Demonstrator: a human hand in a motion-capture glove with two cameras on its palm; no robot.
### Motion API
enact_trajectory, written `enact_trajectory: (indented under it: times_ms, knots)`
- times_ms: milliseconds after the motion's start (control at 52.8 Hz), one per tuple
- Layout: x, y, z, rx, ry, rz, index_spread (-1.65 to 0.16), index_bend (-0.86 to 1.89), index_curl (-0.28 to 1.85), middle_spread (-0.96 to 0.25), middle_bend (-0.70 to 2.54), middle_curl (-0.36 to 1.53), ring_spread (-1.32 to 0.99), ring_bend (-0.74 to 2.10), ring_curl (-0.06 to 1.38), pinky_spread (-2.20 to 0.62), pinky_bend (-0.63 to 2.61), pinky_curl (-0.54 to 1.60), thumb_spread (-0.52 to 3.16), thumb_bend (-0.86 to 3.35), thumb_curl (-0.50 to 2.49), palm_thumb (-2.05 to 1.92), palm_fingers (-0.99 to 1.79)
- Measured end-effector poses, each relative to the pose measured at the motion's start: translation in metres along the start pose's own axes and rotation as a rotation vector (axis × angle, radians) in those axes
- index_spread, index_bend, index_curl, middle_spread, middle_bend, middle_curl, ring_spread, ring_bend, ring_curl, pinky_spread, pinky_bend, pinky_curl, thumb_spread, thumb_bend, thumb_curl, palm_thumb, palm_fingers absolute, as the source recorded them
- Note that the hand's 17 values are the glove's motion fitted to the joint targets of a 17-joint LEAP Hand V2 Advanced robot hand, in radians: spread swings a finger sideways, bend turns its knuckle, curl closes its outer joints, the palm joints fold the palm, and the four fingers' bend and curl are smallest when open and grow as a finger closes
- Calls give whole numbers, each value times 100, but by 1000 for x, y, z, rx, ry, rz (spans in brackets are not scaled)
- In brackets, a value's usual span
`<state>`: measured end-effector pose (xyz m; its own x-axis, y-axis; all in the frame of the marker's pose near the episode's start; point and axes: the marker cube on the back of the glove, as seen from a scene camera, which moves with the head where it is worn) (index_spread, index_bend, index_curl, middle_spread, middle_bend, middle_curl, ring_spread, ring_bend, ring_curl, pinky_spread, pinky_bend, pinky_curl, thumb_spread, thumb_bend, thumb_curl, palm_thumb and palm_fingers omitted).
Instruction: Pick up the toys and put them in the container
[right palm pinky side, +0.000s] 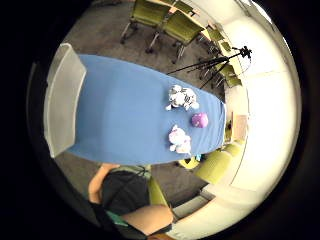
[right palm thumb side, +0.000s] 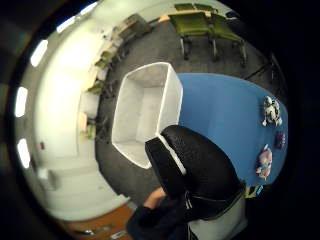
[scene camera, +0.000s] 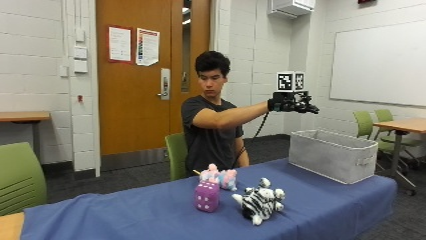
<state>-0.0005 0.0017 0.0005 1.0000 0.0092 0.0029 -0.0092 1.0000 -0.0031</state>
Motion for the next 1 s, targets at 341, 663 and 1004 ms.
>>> enact_trajectory:
  times_ms: [341,663,1004]
  knots:
    - [27,8,2,17,-5,-25,-19,21,21,-8,29,18,-25,18,7,-10,39,20,113,-4,7,-5,11]
    - [119,62,-31,32,-33,-10,-20,20,30,-10,28,26,-29,18,12,-13,42,27,118,-6,10,-9,6]
    - [241,120,8,69,-85,94,-23,20,37,-12,29,32,-32,19,16,-13,40,30,116,-7,12,-10,6]
